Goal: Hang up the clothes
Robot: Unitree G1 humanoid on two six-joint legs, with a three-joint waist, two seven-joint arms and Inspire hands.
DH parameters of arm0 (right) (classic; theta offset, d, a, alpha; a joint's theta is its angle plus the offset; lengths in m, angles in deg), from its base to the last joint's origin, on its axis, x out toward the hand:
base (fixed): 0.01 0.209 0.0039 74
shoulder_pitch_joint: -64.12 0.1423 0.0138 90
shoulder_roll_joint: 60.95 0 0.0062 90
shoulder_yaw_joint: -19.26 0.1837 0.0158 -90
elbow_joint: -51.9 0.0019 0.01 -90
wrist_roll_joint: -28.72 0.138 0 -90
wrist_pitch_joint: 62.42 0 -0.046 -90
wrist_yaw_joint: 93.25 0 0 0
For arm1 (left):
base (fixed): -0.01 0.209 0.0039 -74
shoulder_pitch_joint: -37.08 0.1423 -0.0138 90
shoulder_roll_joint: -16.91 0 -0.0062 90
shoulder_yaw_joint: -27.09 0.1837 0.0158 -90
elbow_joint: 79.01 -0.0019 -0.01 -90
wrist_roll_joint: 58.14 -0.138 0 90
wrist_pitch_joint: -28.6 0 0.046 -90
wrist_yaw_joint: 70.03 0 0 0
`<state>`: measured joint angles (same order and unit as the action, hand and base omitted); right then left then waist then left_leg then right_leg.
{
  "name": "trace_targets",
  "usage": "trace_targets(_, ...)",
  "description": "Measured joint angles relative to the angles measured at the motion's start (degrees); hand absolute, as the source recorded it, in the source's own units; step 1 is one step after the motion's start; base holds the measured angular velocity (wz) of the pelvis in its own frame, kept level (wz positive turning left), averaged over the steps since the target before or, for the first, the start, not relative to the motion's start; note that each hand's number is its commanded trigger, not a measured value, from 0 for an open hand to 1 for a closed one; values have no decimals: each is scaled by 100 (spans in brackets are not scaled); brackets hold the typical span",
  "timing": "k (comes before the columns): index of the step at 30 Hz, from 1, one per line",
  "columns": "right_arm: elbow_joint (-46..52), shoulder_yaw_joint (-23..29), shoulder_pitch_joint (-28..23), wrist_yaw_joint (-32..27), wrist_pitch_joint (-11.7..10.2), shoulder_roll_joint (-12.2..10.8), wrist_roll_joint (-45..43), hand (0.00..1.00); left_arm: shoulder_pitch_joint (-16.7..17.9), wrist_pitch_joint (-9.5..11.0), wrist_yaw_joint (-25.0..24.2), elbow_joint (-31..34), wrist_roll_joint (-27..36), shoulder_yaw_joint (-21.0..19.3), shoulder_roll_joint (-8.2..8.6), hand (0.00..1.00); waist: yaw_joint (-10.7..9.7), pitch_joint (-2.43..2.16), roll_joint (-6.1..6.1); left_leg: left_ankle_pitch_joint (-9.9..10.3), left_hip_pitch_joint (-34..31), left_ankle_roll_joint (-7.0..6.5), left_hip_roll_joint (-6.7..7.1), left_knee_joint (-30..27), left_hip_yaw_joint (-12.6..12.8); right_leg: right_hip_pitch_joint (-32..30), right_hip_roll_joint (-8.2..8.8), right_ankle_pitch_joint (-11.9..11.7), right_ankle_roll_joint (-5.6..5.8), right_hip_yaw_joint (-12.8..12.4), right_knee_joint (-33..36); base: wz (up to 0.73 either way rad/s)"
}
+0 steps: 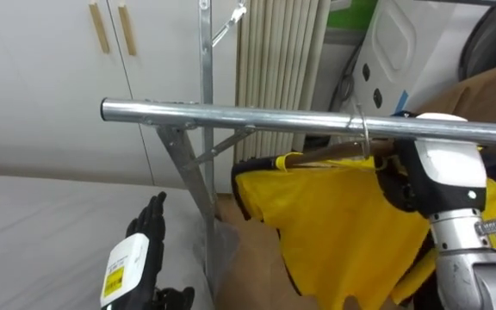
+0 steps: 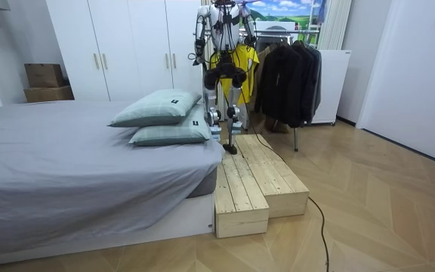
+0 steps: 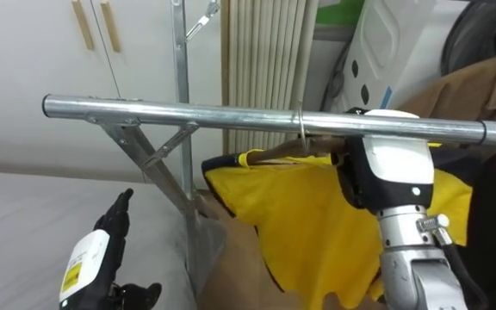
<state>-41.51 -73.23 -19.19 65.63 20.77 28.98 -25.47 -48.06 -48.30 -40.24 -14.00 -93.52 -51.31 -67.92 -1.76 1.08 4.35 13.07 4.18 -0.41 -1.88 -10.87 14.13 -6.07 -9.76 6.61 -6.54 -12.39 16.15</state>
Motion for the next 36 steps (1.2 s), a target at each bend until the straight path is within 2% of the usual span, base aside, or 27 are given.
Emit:
trace_targets(4, 0, 0, 1, -11, -9, 0, 1, 100, 0, -1, 0, -82, 2, 0, 3, 0, -1, 0, 0, 0, -5, 0, -4, -12, -1, 0, -3, 1, -1, -1, 1, 0)
trace_targets(13, 1, -49, 1, -11, -4, -15, 96, 100, -1, -32, 0, -370, 450, 32, 3, 0, 23, -1, -3, 1, -10, 1, -12, -48, -13, -2, -6, 12, -19, -7, 49, 0)
trace_targets(24, 1, -285, 1, 12, 6, -19, 1747, 100, -20, -158, -1, -388, 442, 15, -10, 0, 84, -8, -19, -4, 8, 8, -13, -47, -37, 8, -11, 11, -21, -8, 51, 0)
trace_targets(26, 0, -292, 1, 31, 7, -20, 2293, 100, -19, -159, -1, -361, 441, 15, -6, 0, 77, -3, -31, -4, 1, 9, -11, -47, -39, 6, -3, 8, -26, 29, 33, 3)
trace_targets(30, -14, -285, 2, 134, 10, -6, 3101, 100, -30, -159, -1, -312, 436, 40, 26, 0, 45, -28, -77, -4, -3, 10, -5, -43, -53, 10, 16, 4, -28, 36, -41, 3)
trace_targets(36, -133, -284, 1, 426, 40, 0, 4299, 100, -29, -159, -4, -313, 442, 43, 26, 0, 46, -24, -103, -4, 47, 10, -3, -26, -71, 48, 25, 5, -27, 79, -67, 1)
